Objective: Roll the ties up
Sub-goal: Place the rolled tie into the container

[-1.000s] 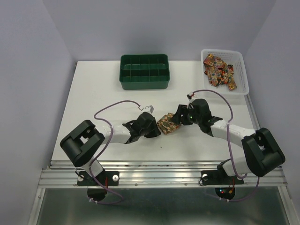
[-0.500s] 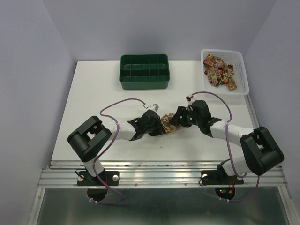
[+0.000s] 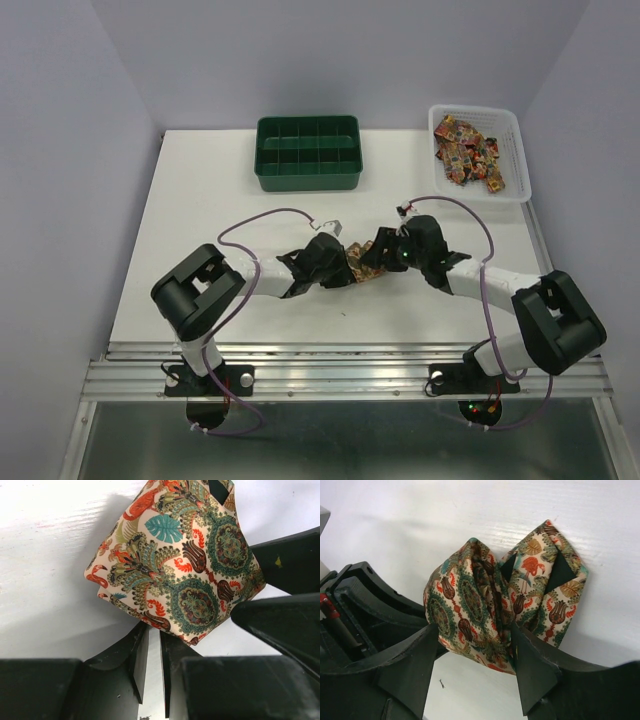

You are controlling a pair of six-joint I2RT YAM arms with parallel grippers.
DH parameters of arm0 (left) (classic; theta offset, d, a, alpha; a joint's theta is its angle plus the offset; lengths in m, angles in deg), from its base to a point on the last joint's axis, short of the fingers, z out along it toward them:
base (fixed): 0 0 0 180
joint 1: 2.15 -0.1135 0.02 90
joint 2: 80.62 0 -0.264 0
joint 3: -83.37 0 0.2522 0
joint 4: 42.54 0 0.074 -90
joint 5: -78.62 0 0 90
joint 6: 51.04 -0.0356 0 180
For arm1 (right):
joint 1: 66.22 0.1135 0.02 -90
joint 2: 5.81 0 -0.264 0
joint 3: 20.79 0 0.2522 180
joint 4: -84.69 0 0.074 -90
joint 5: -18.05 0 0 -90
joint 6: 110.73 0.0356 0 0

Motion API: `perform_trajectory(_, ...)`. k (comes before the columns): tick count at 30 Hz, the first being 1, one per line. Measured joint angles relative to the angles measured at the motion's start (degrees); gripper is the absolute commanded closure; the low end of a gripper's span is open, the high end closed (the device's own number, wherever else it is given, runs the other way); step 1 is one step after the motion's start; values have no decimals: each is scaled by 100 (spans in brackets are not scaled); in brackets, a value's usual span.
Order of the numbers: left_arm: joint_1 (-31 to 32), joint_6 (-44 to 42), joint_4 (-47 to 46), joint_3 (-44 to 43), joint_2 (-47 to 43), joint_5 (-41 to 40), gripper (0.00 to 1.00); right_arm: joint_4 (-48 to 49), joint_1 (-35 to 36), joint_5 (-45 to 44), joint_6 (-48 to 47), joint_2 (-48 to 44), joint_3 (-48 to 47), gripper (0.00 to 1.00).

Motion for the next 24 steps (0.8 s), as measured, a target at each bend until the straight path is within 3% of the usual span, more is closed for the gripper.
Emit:
perform_trajectory(7, 0, -20, -2, 24, -22, 0, 73, -619, 0, -1036, 155, -157, -131, 33)
perform_trajectory(9, 0, -46, 20, 107, -122, -2, 73, -713, 0, -1209, 199, -260, -144, 20)
perform_trajectory(14, 0, -153, 107, 284, -553, 4, 71, -890, 0, -1502, 461, -507, -142, 9)
perform_trajectory(15, 0, -166, 129, 334, -673, 0, 71, -901, 0, -1499, 535, -549, -138, 0)
perform_trajectory(22, -96, -179, 267, 730, -1370, -46, 54, -717, 0, -1209, 1069, -970, 348, 0)
perform_trajectory(24, -210, -197, 299, 734, -1410, -46, 54, -715, 0, -1137, 1163, -970, 389, 0)
